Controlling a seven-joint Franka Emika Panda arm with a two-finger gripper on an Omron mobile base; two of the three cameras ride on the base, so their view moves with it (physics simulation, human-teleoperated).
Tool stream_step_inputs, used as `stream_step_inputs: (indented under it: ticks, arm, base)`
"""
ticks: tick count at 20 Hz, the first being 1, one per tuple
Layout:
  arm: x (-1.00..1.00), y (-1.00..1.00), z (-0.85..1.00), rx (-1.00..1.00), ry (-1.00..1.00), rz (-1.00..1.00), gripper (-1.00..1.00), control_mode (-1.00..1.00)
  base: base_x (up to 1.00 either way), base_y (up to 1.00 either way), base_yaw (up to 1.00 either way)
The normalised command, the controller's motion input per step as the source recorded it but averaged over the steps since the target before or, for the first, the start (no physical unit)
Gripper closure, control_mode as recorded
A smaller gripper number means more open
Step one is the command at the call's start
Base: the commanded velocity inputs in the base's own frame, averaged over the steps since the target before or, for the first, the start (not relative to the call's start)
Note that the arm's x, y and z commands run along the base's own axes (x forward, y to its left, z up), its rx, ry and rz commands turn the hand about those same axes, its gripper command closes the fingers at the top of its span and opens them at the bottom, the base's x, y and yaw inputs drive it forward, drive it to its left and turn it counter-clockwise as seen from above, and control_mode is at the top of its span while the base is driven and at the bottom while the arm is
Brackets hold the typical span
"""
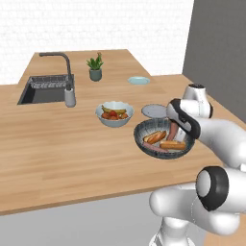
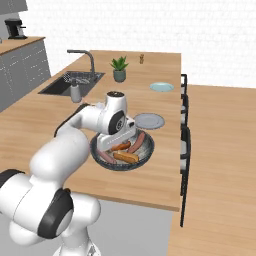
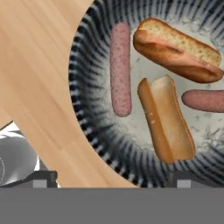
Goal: Place one bun and one sausage from the bowl on each plate.
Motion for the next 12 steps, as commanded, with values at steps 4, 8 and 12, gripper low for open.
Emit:
stream_step_inputs:
  ticks: [4, 8, 12]
  arm:
    - [0.44, 0.0, -0.33, 0.0, -0.06, 0.06, -1.0, -1.0]
    - [0.16, -0.08, -0.4, -0.04, -0.09, 0.06, -1.0, -1.0]
    - [0.01, -0.14, -0.32, -0.05, -0.04, 0.02, -1.0, -1.0]
  base:
    - [0.0, 0.0, 0.0]
    - [0.0, 0.0, 0.0]
    - [0.0, 0.0, 0.0]
